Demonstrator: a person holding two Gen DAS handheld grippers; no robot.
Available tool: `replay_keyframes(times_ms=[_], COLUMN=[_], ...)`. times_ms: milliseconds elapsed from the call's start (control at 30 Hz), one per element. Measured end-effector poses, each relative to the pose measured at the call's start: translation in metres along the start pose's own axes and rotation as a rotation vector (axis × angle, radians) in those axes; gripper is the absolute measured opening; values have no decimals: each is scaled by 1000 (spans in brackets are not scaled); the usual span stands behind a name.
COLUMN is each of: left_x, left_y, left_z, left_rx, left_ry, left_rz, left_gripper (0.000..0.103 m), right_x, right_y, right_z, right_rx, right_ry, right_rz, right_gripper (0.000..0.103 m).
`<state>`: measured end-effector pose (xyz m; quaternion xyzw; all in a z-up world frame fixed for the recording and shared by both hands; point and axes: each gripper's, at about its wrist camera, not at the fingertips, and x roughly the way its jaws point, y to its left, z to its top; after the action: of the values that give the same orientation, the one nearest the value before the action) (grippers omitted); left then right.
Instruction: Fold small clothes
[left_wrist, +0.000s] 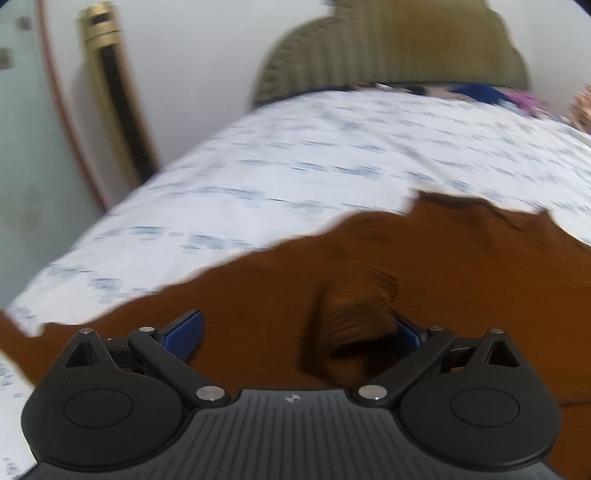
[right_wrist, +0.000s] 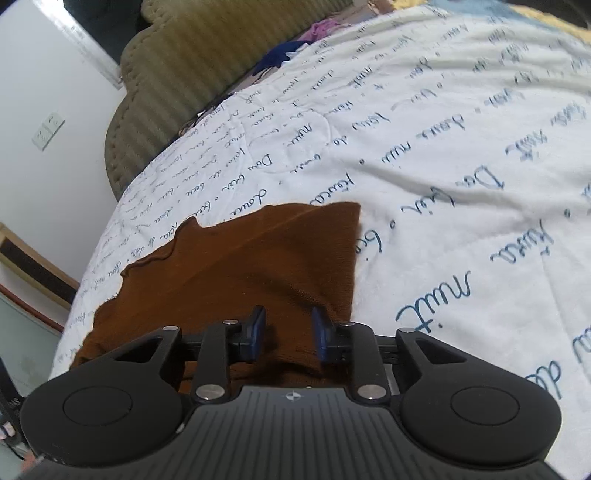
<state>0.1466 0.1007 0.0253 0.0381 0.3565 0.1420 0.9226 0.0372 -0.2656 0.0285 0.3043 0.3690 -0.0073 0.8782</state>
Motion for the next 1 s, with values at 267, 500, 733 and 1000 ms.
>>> replay_keyframes(times_ms=[267, 500, 733, 1000], left_x=[-15, -2, -22, -48], left_y=[55, 49, 92, 206], left_z=[4, 1, -10, -46], left_rx=[-145, -78, -181, -349], left_ry=[-19, 29, -15, 6], left_rz=[47, 29, 24, 149], left_gripper=[102, 102, 102, 102], right_x=[-4, 32, 8, 17], right_y=[35, 19, 51, 158], right_z=[3, 12, 12, -28], right_rx=[-116, -92, -153, -334], right_ry=[-70, -52, -103, 43], right_rz=[20, -77, 4, 277], right_gripper=[56, 56, 59, 60])
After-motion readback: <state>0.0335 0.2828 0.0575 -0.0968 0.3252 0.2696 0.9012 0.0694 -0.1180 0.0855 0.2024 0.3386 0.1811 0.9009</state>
